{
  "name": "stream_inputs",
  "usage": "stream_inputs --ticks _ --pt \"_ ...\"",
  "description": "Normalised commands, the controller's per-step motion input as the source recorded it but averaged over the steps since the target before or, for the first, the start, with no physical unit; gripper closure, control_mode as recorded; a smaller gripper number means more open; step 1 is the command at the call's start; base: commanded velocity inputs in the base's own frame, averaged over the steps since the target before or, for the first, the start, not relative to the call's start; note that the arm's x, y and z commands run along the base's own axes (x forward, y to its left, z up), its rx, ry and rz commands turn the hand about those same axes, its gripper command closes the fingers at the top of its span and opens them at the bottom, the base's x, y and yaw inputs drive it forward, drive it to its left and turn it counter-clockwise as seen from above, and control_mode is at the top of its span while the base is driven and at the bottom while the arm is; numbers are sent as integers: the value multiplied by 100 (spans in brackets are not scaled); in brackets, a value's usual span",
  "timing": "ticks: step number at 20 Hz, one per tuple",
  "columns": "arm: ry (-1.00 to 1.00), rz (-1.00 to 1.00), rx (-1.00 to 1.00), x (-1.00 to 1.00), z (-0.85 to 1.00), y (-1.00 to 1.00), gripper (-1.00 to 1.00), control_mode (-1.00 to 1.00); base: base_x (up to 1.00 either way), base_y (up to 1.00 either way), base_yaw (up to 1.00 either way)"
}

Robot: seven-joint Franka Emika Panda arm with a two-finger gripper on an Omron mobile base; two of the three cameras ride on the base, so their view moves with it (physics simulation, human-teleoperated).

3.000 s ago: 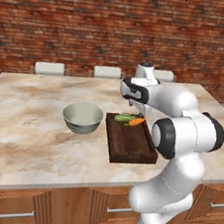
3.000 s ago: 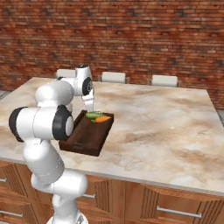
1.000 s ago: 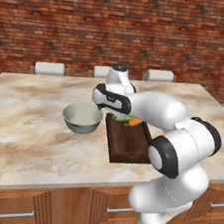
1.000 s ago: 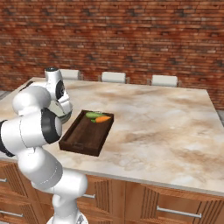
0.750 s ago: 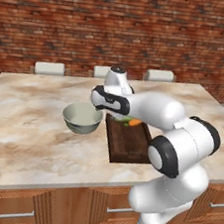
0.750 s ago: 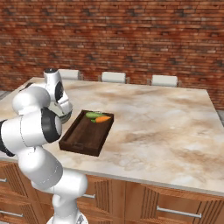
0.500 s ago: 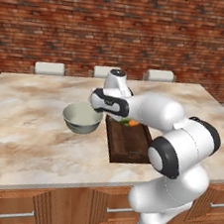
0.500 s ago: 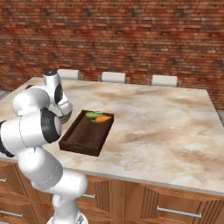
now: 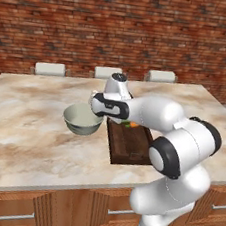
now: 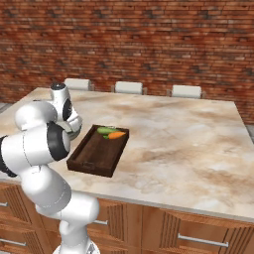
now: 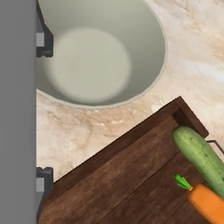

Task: Place the two vegetables and bowl onto the tray for setting up a vegetable dip station.

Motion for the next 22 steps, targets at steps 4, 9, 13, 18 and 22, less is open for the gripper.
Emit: stream_inputs --ticks 4,9,13,18,22 --pt "-1 0 0 14 -9 0 -100 -100 0 0 0" --pt "0 0 0 15 -6 8 -100 -100 0 0 0" --pt "0 0 0 20 -8 14 -100 -100 0 0 0" --pt "0 0 0 14 -7 17 -100 -100 0 0 0" --pt "0 0 0 0 -5 3 -100 -100 0 0 0"
